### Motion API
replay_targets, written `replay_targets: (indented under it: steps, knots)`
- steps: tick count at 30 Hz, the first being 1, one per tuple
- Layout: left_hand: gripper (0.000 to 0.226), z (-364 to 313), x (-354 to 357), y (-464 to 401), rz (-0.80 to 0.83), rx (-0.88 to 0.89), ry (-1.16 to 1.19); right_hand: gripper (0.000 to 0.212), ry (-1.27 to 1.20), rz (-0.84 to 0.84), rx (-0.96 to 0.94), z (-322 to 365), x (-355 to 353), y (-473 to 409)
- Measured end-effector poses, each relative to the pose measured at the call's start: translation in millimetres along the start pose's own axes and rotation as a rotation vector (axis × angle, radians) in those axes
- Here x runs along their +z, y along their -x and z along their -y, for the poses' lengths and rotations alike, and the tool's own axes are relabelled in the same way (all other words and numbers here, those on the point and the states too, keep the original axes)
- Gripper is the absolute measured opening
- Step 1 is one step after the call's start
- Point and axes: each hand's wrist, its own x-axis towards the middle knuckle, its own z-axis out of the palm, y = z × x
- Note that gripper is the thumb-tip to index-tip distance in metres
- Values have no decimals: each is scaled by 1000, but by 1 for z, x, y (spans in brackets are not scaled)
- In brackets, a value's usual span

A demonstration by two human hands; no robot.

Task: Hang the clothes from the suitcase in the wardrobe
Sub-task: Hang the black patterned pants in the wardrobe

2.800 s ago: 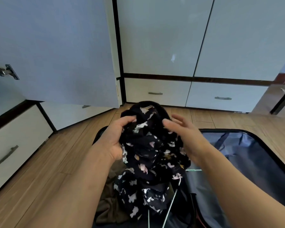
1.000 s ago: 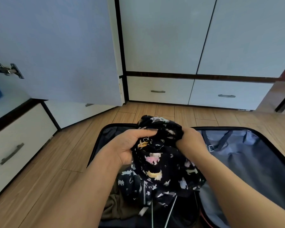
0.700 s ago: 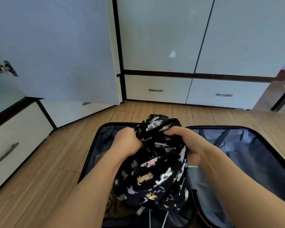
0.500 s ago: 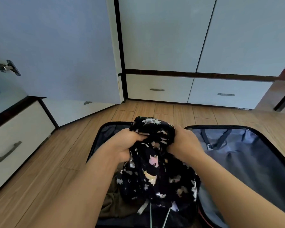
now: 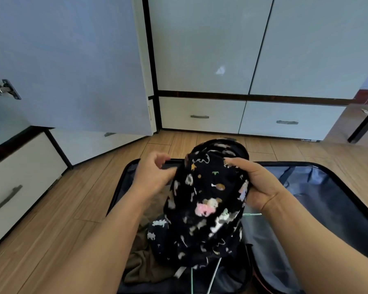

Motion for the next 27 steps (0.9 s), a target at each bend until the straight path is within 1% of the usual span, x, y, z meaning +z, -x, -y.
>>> replay_targets:
  steps: [1, 2, 3, 4, 5, 6, 8, 9, 11, 12, 13, 14, 15, 16, 18, 21, 22, 23, 24, 25, 26, 27]
  knots:
    - [24, -8, -4, 0, -44, 86, 88, 41, 20, 1, -42, 1, -1, 0]
    - [14, -16, -7, 1, -28, 139, 196, 45, 61, 10, -73, 2, -1, 0]
    - [10, -24, -8, 2, 32, 160, 255, 46, 116, 24, -96, 3, 1, 1]
    - [14, -30, -6, 6, 115, 165, 232, 45, 162, 62, -105, 3, 4, 2]
    - [18, -33, -2, 8, 210, 155, 158, 44, 194, 106, -108, 3, 7, 3]
    - [19, -32, 1, 10, 310, 113, 95, 44, 215, 140, -111, 2, 11, 3]
    - [17, -30, 3, 11, 492, -23, 72, 44, 229, 145, -128, 1, 16, 4]
    - [17, -29, 2, 11, 571, -47, 49, 45, 221, 123, -144, 0, 18, 5]
    - [13, -29, 1, 17, 665, 4, -127, 46, 183, 79, -178, 0, 18, 5]
    - [10, -29, 3, 21, 650, 38, -231, 45, 170, 67, -189, 1, 18, 6]
    - [10, -29, 6, 23, 588, 67, -302, 44, 163, 61, -194, 2, 18, 6]
    - [12, -30, 7, 25, 510, 87, -322, 44, 153, 59, -199, 3, 19, 6]
    - [13, -30, 6, 23, 443, 101, -291, 45, 130, 43, -201, 4, 18, 5]
    - [15, -32, 2, 18, 373, 95, -183, 47, 92, 20, -197, 6, 17, 3]
    - [21, -34, -19, 0, 189, 21, 218, 53, -44, -22, -177, 8, 9, -1]
    - [27, -15, -74, -26, -246, -132, 802, 62, -267, -33, -192, 12, -10, -1]
    - [26, -3, -89, -31, -370, -191, 952, 64, -300, -41, -215, 13, -18, -1]
    - [23, 13, -100, -33, -476, -267, 1033, 63, -320, -58, -242, 15, -25, 0]
    - [23, 30, -108, -33, -558, -348, 1016, 62, -336, -89, -270, 16, -31, 0]
    - [28, 45, -110, -29, -613, -431, 898, 62, -344, -120, -290, 18, -36, 0]
    - [34, 61, -109, -32, -645, -500, 751, 61, -342, -135, -300, 19, -38, -1]
    - [40, 70, -105, -33, -624, -531, 680, 59, -333, -123, -295, 21, -37, -1]
